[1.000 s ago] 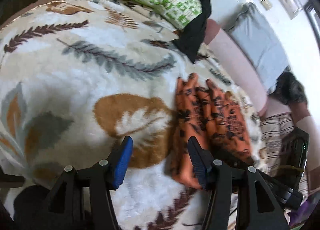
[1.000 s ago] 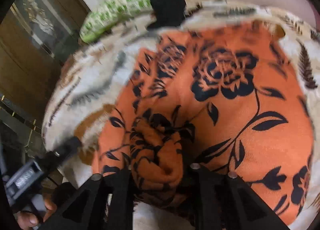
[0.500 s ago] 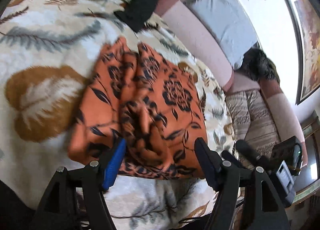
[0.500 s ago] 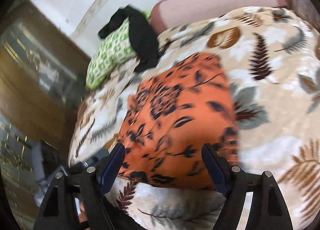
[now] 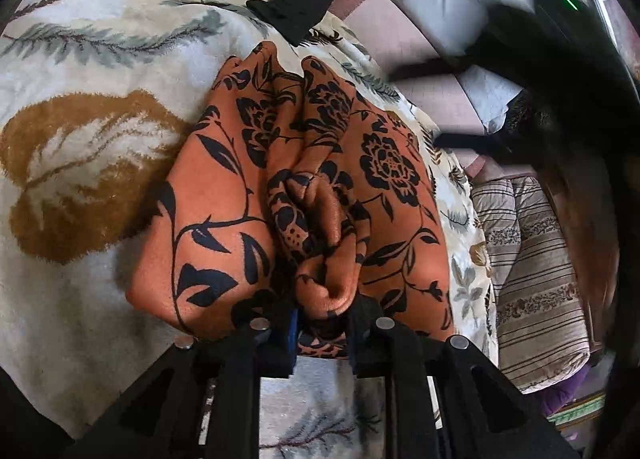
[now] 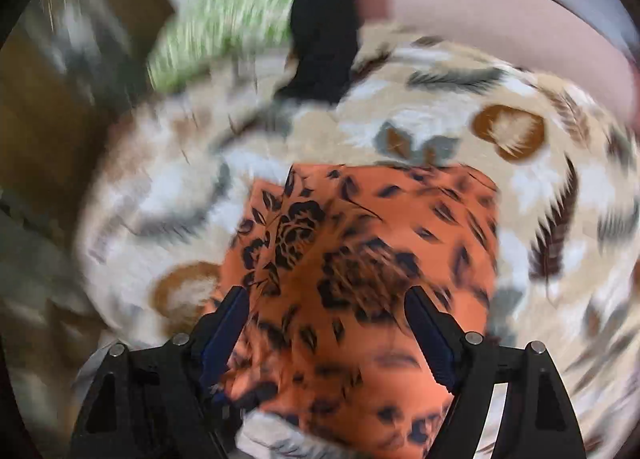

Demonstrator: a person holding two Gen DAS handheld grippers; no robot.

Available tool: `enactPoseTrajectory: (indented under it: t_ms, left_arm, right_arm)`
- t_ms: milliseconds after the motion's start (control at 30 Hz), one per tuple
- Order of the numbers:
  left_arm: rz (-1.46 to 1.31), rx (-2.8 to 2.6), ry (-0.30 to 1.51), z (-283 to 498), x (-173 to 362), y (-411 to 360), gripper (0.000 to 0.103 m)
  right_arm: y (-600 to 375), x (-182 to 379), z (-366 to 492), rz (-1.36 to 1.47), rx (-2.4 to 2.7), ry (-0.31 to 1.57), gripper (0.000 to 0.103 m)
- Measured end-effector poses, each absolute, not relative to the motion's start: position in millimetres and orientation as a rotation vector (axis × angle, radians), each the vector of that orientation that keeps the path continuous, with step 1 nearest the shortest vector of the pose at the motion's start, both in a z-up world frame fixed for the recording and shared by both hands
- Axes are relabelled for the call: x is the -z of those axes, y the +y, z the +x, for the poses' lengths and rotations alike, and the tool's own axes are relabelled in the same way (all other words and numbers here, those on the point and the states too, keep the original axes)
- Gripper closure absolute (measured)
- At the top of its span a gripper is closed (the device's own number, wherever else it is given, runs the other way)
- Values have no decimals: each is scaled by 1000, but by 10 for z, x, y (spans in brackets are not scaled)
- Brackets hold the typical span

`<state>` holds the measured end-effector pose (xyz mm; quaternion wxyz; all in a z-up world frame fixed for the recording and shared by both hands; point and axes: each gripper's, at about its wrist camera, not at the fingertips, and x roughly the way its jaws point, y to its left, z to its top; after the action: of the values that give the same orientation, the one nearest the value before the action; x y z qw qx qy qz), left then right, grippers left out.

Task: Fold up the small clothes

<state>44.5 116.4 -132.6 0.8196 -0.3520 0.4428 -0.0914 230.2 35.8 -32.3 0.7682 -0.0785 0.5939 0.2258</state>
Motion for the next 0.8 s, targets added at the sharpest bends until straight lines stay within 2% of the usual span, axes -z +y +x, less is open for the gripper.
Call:
enactPoseTrajectory:
  t_ms: [100, 267, 300, 333, 367, 433, 633, 800]
  left_arm:
    - [-748, 198, 936, 407, 1356, 1185, 84]
    - [-717, 202, 921, 361, 1373, 1196, 83]
    - [-710, 201, 919, 364, 1373, 1196, 83]
    - [-702, 202, 915, 368, 1364, 1196, 83]
    - [-692, 206, 906, 362, 1342, 1197, 85]
    - [-676, 205, 879, 410, 1258, 1138, 87]
    - [-616, 135, 746, 191, 818, 1235, 88]
    - [-706, 53, 875, 246, 1237, 1427, 87]
  right_arm:
    - [904, 655, 2515, -257, -448, 1422, 21]
    - [1166, 1048, 2720, -347, -293, 1485, 21]
    - [1168, 1078, 2719, -366, -284, 1479, 29]
    - [1136, 1053, 2722, -374, -259, 1452, 59]
    - [1082, 1008, 2736, -348, -253, 1437, 71]
    - [952, 870, 2737, -265, -281, 1417, 86]
    - [808, 322, 2647, -73, -413, 1350, 88]
    - [1072, 622, 2678, 10, -506, 1383, 81]
